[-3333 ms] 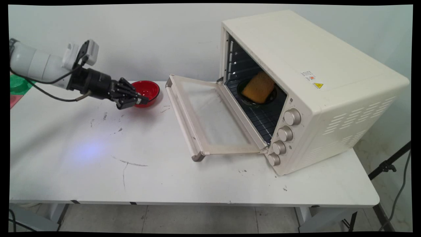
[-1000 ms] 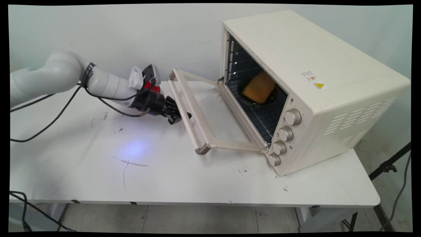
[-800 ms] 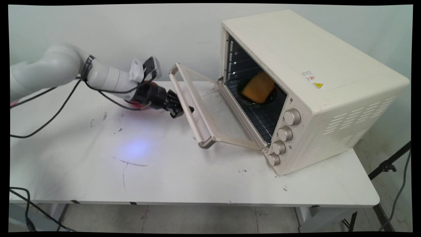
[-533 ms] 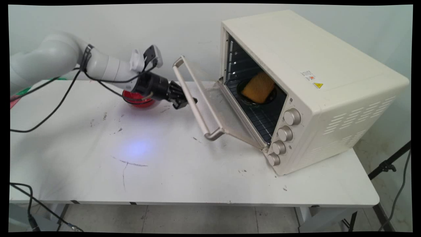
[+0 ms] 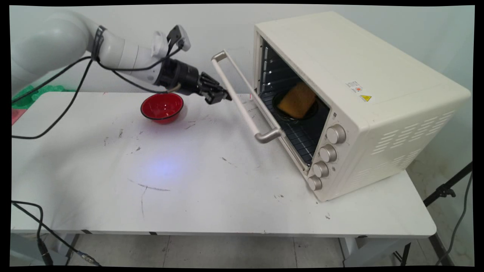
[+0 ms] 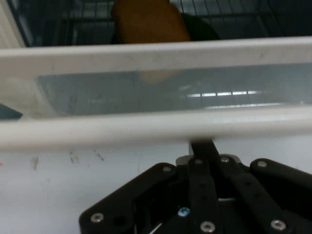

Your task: Close the oven

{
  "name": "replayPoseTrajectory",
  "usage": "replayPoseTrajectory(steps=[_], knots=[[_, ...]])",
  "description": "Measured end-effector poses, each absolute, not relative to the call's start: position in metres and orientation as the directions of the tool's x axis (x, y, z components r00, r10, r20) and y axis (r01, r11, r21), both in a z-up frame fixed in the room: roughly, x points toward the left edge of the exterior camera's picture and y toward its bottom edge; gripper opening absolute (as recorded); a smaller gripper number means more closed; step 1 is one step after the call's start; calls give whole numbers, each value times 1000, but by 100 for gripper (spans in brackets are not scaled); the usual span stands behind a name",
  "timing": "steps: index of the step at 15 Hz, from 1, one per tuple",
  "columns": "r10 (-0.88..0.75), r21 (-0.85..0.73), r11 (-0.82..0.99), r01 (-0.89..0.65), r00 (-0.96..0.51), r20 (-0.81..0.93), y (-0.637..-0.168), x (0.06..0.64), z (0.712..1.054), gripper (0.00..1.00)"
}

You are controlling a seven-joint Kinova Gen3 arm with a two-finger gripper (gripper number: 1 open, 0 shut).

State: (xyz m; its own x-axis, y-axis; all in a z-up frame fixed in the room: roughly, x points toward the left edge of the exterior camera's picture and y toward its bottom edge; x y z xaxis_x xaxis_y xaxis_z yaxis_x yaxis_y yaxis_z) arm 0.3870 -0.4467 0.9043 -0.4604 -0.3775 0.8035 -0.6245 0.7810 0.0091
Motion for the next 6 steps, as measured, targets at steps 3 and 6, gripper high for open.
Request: replayPoseTrajectory(steps=[3, 6], knots=[[-366, 2, 781, -625, -455, 812, -451, 386, 919, 0], [-358, -4, 781, -625, -453, 817, -453, 386, 931, 0]])
